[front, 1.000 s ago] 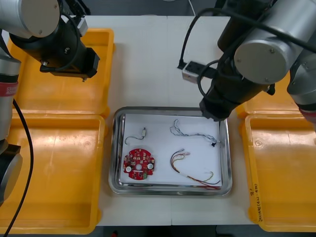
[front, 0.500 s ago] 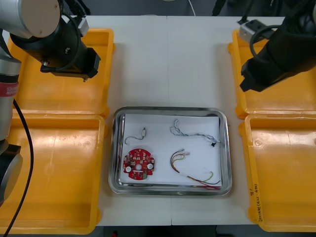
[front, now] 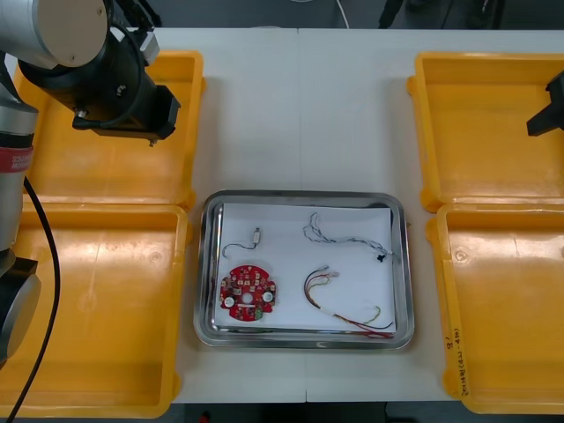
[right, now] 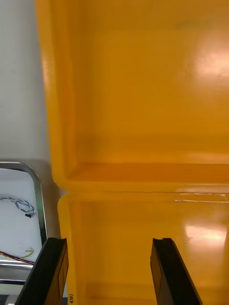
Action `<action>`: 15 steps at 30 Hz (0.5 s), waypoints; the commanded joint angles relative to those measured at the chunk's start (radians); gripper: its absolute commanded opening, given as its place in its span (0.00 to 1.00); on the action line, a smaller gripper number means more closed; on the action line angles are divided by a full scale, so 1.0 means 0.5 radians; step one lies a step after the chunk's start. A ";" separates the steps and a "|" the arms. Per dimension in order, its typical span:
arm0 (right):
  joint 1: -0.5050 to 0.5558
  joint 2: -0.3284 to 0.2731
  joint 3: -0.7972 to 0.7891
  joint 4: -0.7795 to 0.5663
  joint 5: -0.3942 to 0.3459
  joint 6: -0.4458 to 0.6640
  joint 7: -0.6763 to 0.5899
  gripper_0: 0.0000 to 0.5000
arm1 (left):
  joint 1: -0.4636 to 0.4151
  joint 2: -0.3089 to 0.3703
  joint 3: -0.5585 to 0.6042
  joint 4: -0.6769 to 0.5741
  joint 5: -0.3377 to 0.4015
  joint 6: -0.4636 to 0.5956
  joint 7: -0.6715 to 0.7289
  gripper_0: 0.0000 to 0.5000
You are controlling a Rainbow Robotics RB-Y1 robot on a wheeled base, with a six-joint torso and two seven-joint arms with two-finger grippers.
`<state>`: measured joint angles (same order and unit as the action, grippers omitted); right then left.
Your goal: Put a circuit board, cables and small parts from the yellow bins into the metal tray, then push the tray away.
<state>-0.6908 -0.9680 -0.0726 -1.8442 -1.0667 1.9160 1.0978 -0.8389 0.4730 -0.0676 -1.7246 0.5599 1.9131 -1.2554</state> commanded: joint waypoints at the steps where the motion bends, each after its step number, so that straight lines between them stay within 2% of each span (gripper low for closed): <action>1: 0.068 -0.138 -0.137 0.077 0.001 0.008 0.072 1.00 | 0.015 -0.023 -0.027 -0.079 0.018 0.014 0.185 0.00; 4: 0.087 -0.147 -0.143 0.130 0.044 0.008 0.096 1.00 | 0.015 -0.023 -0.030 -0.079 0.018 0.014 0.188 0.00; 10: 0.256 -0.193 -0.189 0.169 0.056 0.008 0.154 1.00 | 0.015 -0.023 -0.046 -0.079 0.018 0.014 0.198 0.00; 15: 0.421 -0.199 -0.278 0.166 0.081 -0.111 0.219 1.00 | 0.015 -0.038 -0.073 -0.100 0.015 0.014 0.228 0.00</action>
<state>-0.5384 -1.0132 -0.1492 -1.7544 -1.0449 1.8977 1.1244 -0.8389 0.4723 -0.0792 -1.7277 0.5613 1.9132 -1.2541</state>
